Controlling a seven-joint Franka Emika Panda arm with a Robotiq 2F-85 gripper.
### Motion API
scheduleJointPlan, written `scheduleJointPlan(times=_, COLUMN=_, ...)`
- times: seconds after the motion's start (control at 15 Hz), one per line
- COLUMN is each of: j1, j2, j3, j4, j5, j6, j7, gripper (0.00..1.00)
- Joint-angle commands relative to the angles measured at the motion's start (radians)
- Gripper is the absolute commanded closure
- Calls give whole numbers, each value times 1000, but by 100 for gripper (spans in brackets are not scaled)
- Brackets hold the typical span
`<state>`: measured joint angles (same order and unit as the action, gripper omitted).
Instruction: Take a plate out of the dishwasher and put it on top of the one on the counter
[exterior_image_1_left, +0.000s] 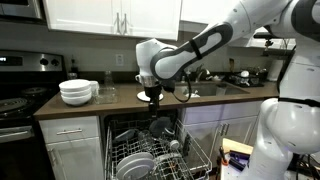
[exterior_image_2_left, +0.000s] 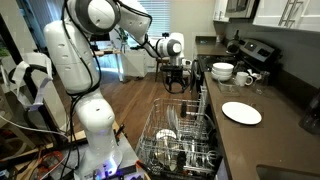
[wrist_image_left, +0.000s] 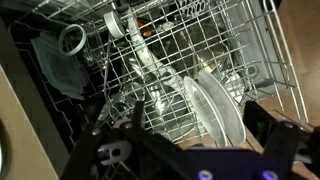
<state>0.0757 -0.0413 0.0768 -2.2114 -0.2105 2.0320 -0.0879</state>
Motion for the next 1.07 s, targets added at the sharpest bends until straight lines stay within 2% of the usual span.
scheduleJointPlan(times=0.0, j1=17, j2=169, j3=15, j4=148, j5=-35, j6=-52, j7=-94, gripper=0)
scheduleJointPlan(times=0.33, j1=55, j2=352, j3=43, j4=283, j5=-28, j6=-79, j7=-127, gripper=0)
scheduleJointPlan(times=0.8, j1=120, j2=549, j3=75, j4=434, j5=-44, j6=-204, j7=-176, gripper=1)
scheduleJointPlan(times=0.87, j1=125, j2=572, j3=76, j4=454, j5=-48, j6=-225, j7=-188, gripper=6)
scheduleJointPlan(times=0.93, j1=130, j2=590, j3=77, j4=471, j5=-52, j6=-241, j7=-201, gripper=7)
scheduleJointPlan(times=1.0, j1=132, j2=607, j3=76, j4=486, j5=-58, j6=-260, j7=-218, gripper=17)
